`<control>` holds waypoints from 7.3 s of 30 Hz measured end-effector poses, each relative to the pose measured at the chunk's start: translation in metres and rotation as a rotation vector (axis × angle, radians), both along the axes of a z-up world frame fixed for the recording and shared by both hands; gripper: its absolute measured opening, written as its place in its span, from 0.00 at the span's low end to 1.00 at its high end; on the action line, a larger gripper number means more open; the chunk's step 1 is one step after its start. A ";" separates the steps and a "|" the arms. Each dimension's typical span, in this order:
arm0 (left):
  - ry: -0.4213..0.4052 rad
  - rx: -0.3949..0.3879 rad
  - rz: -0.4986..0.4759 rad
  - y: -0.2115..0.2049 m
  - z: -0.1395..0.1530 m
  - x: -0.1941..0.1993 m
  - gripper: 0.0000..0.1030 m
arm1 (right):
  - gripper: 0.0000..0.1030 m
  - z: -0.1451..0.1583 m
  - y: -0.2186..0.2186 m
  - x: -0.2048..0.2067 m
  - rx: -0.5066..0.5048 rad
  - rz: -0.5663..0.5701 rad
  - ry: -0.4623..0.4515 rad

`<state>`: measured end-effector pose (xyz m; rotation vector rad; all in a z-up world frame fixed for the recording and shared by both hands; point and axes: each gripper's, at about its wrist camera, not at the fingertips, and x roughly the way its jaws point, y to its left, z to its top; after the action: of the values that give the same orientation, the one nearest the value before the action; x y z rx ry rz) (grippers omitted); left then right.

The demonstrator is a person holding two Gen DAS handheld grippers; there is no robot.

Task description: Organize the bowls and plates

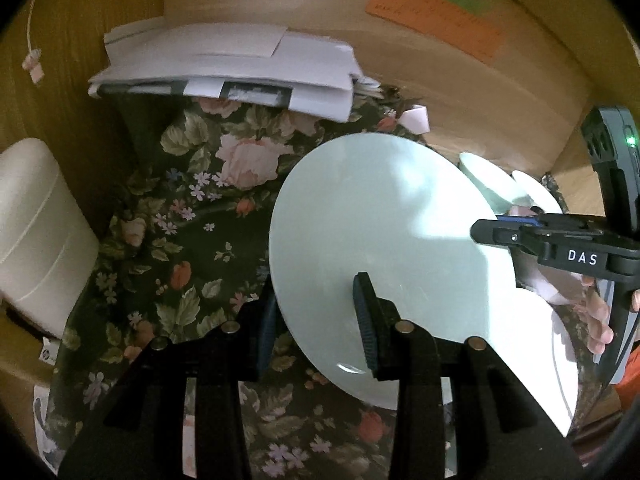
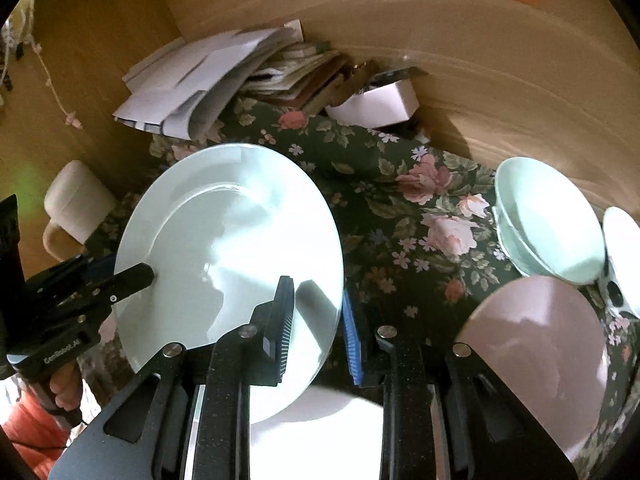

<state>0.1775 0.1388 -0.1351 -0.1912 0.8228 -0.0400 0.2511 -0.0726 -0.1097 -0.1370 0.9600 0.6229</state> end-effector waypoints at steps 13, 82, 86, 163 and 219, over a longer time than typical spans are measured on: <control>-0.053 0.023 -0.027 -0.033 0.024 -0.022 0.34 | 0.21 0.017 -0.030 -0.036 0.039 -0.036 -0.044; 0.041 0.024 -0.145 -0.112 -0.013 -0.074 0.34 | 0.21 -0.038 -0.126 -0.116 0.145 -0.201 0.030; 0.041 0.041 -0.142 -0.113 -0.015 -0.071 0.34 | 0.21 -0.039 -0.125 -0.116 0.141 -0.197 0.025; -0.024 0.085 -0.317 -0.208 0.017 0.081 0.98 | 0.54 -0.021 -0.201 -0.035 0.074 -0.437 -0.171; 0.060 0.039 -0.338 -0.215 0.015 0.080 0.26 | 0.20 0.011 -0.189 -0.056 0.154 -0.431 -0.235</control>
<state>0.2574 -0.0759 -0.1203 -0.0144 0.9084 -0.3368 0.1953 -0.2612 -0.0987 0.1300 0.6810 0.2727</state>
